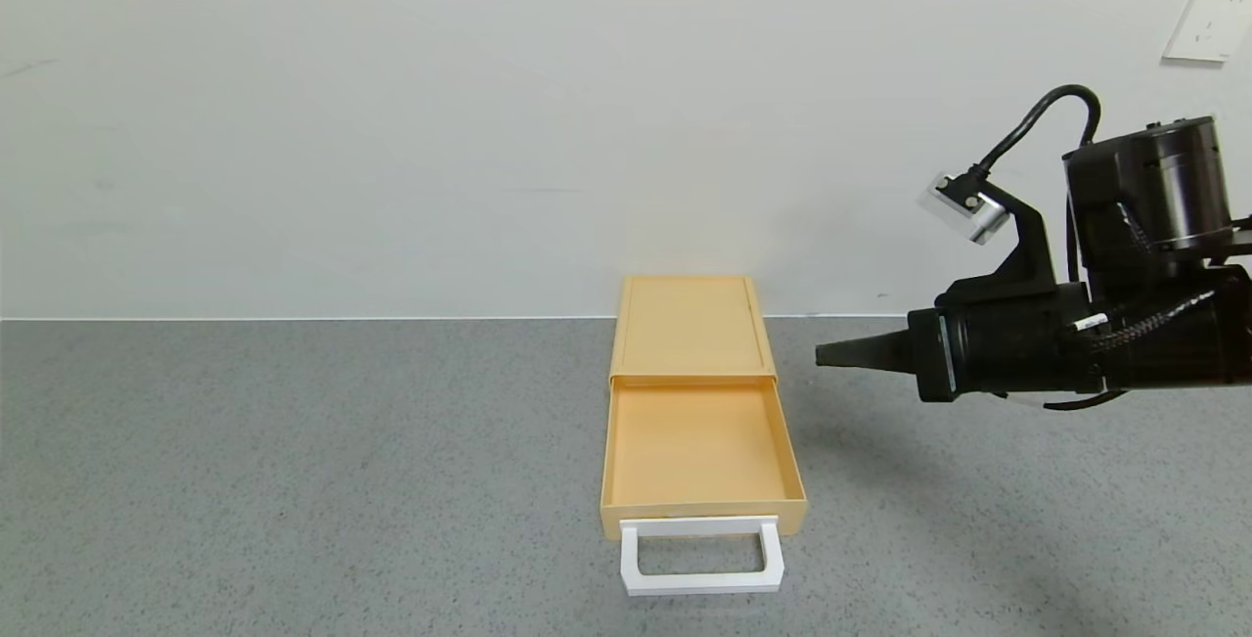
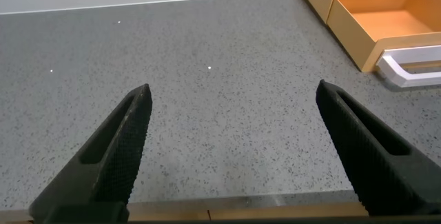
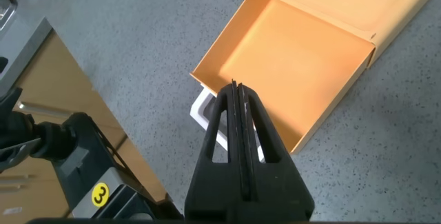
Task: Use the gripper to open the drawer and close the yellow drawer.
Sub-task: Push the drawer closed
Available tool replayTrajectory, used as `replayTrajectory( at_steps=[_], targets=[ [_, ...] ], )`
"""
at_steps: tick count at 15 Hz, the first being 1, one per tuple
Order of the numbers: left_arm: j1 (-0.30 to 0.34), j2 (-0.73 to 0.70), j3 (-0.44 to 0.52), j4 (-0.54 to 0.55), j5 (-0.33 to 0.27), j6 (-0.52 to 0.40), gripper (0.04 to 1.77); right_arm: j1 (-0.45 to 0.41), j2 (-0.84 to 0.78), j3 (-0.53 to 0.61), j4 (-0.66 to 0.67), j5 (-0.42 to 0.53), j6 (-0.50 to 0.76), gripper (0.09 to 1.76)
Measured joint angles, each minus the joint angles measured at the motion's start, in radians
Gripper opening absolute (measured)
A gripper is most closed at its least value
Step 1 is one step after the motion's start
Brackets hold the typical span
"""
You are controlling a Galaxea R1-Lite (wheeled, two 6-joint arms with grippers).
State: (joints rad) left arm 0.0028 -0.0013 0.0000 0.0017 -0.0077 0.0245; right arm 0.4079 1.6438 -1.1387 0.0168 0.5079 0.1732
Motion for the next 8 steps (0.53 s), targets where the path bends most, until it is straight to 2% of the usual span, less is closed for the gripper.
replayTrajectory(
  at_steps=[8],
  targets=[
    [0.000, 0.000, 0.000, 0.000, 0.000, 0.000, 1.72, 0.004, -0.005, 0.007, 0.003, 0.001, 0.002, 0.11]
  ],
)
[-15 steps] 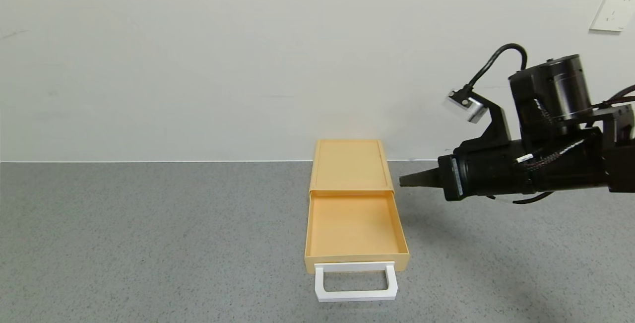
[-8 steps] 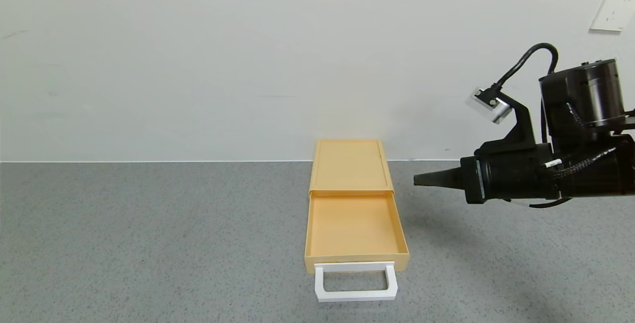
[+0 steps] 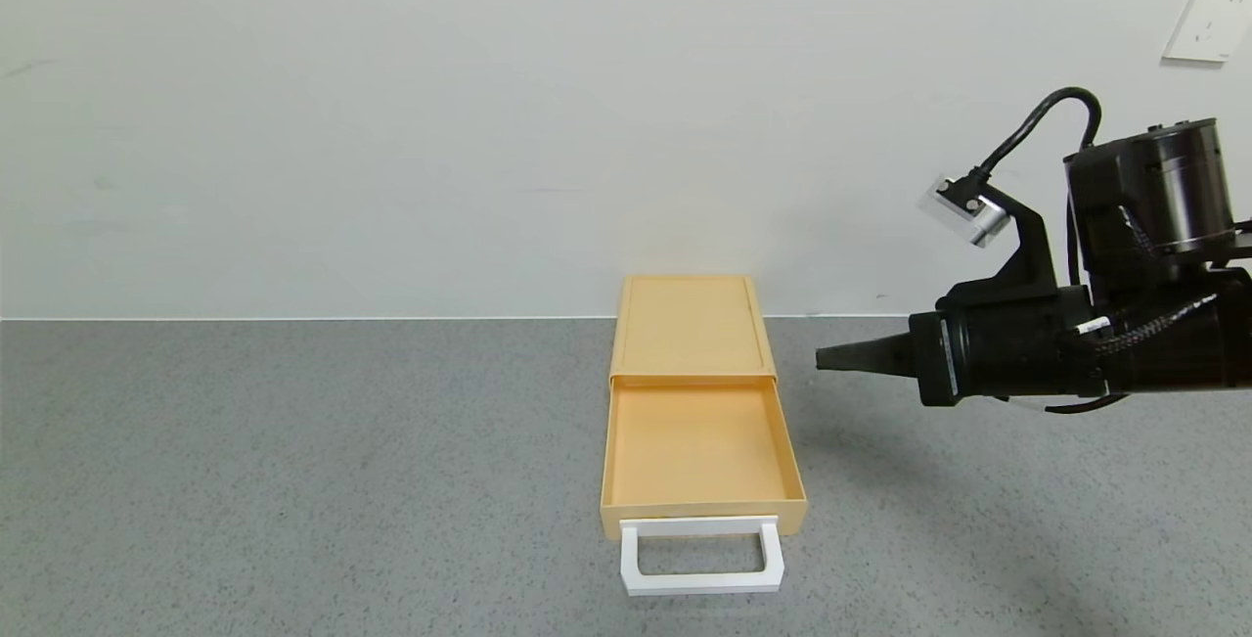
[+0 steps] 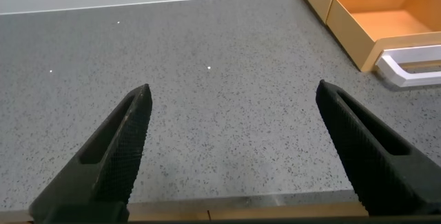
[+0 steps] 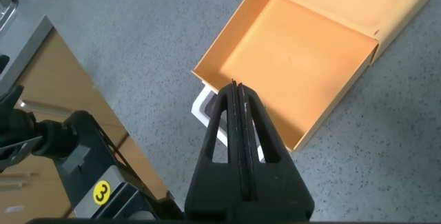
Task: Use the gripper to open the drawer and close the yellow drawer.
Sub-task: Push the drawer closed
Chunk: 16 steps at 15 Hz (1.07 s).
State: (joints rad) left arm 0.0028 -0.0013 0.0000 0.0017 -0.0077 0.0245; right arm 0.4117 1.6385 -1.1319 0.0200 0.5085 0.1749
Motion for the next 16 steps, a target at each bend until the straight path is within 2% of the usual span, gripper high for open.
replayTrajectory(
  at_steps=[2, 4, 7, 9, 12, 16],
  targets=[
    [0.000, 0.000, 0.000, 0.000, 0.000, 0.000, 1.72, 0.009, 0.001, -0.009, 0.041, -0.016, 0.005, 0.11],
    [0.000, 0.000, 0.000, 0.000, 0.000, 0.000, 1.72, 0.037, 0.013, -0.050, 0.162, -0.084, 0.028, 0.11],
    [0.000, 0.000, 0.000, 0.000, 0.000, 0.000, 1.72, 0.134, 0.061, -0.151, 0.319, -0.226, 0.166, 0.12],
    [0.000, 0.000, 0.000, 0.000, 0.000, 0.000, 1.72, 0.191, 0.101, -0.206, 0.406, -0.266, 0.193, 0.11],
    [0.000, 0.000, 0.000, 0.000, 0.000, 0.000, 1.72, 0.268, 0.168, -0.262, 0.464, -0.287, 0.232, 0.11],
    [0.000, 0.000, 0.000, 0.000, 0.000, 0.000, 1.72, 0.363, 0.277, -0.295, 0.471, -0.345, 0.238, 0.11]
  ],
)
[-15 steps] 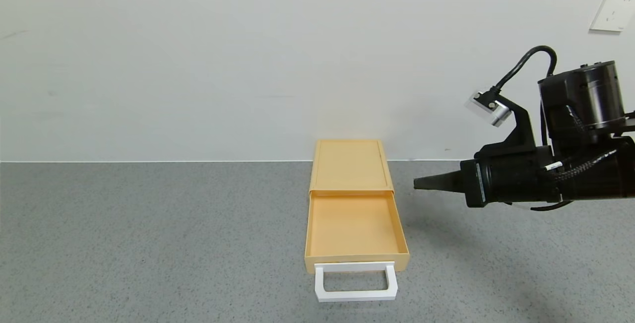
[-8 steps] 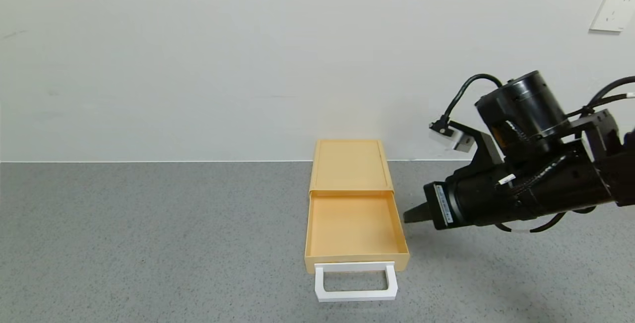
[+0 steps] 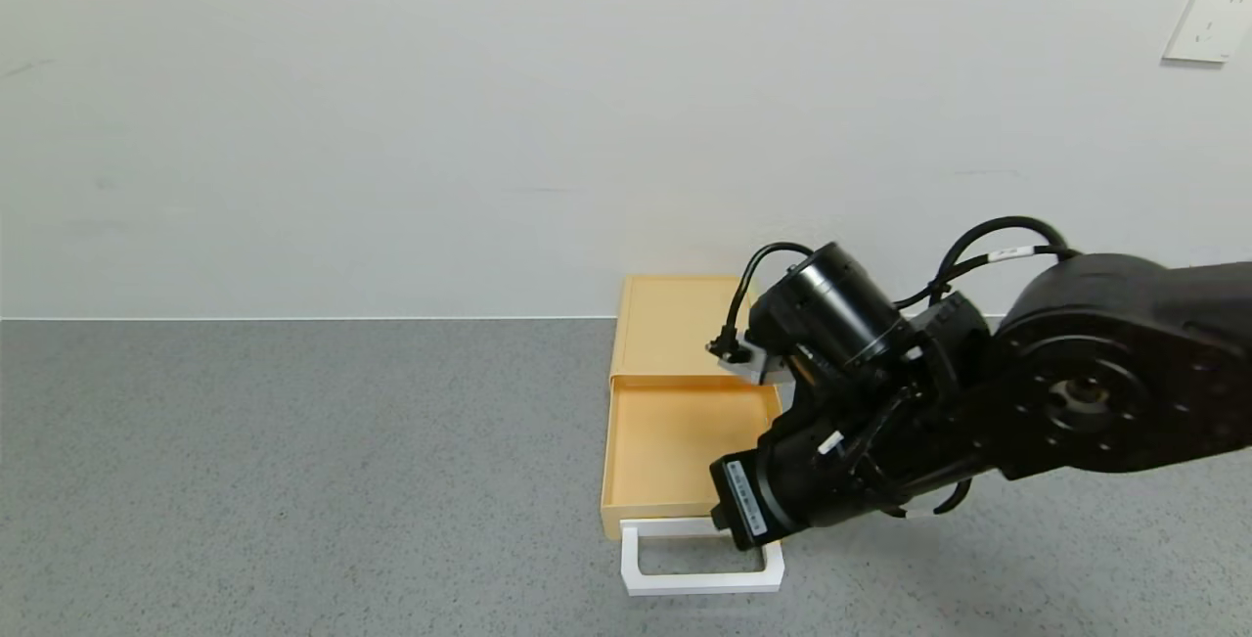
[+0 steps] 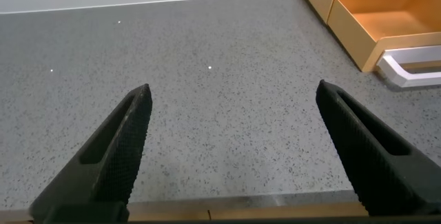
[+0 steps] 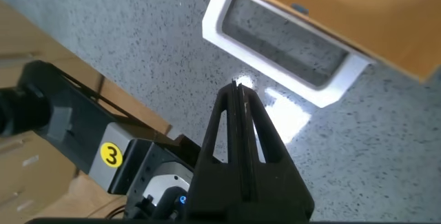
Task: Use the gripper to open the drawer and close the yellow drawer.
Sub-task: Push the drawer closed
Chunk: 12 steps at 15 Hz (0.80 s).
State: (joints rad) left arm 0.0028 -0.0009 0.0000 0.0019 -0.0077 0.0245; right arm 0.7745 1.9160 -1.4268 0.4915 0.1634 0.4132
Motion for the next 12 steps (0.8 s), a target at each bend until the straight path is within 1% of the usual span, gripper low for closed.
replayTrajectory(
  at_steps=[3, 5, 9, 12],
  targets=[
    [0.000, 0.000, 0.000, 0.000, 0.000, 0.000, 1.72, 0.042, 0.087, -0.024, 0.001, -0.039, 0.010, 0.11],
    [0.000, 0.000, 0.000, 0.000, 0.000, 0.000, 1.72, 0.059, 0.140, -0.048, 0.001, -0.061, 0.043, 0.11],
    [0.000, 0.000, 0.000, 0.000, 0.000, 0.000, 1.72, 0.072, 0.230, -0.100, 0.001, -0.122, 0.083, 0.11],
    [0.000, 0.000, 0.000, 0.000, 0.000, 0.000, 1.72, 0.073, 0.268, -0.126, -0.002, -0.135, 0.109, 0.11]
  ],
)
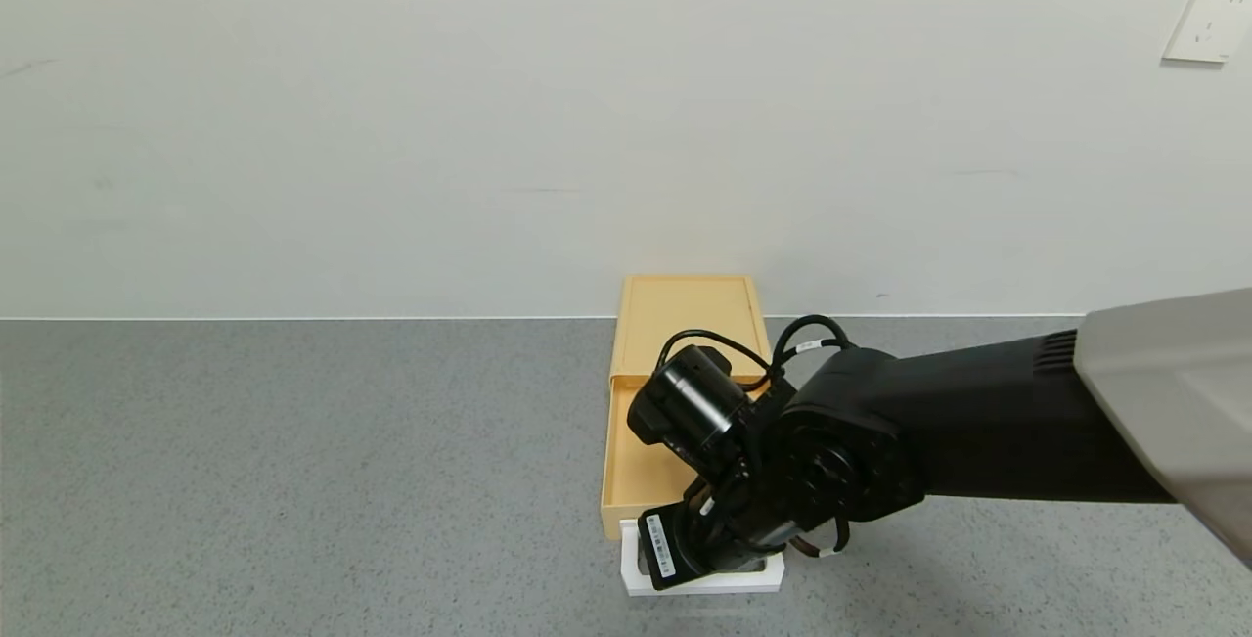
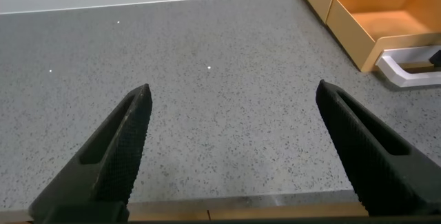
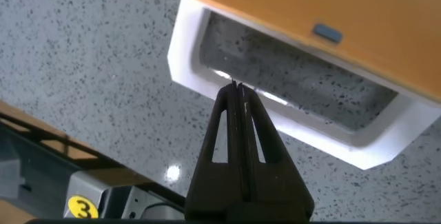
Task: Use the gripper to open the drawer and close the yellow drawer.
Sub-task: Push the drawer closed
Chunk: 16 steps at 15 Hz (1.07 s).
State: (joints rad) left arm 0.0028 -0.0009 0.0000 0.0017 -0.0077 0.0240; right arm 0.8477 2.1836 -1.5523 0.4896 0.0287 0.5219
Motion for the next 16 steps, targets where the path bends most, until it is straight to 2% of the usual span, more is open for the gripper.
replayTrajectory(
  at_steps=[3, 10, 16],
  targets=[
    [0.000, 0.000, 0.000, 0.000, 0.000, 0.000, 1.72, 0.002, 0.031, -0.020, -0.004, -0.066, 0.009, 0.11],
    [0.000, 0.000, 0.000, 0.000, 0.000, 0.000, 1.72, 0.003, 0.065, -0.058, -0.007, -0.131, 0.008, 0.11],
    [0.000, 0.000, 0.000, 0.000, 0.000, -0.001, 1.72, -0.009, 0.082, -0.107, -0.008, -0.141, 0.003, 0.11]
  ],
)
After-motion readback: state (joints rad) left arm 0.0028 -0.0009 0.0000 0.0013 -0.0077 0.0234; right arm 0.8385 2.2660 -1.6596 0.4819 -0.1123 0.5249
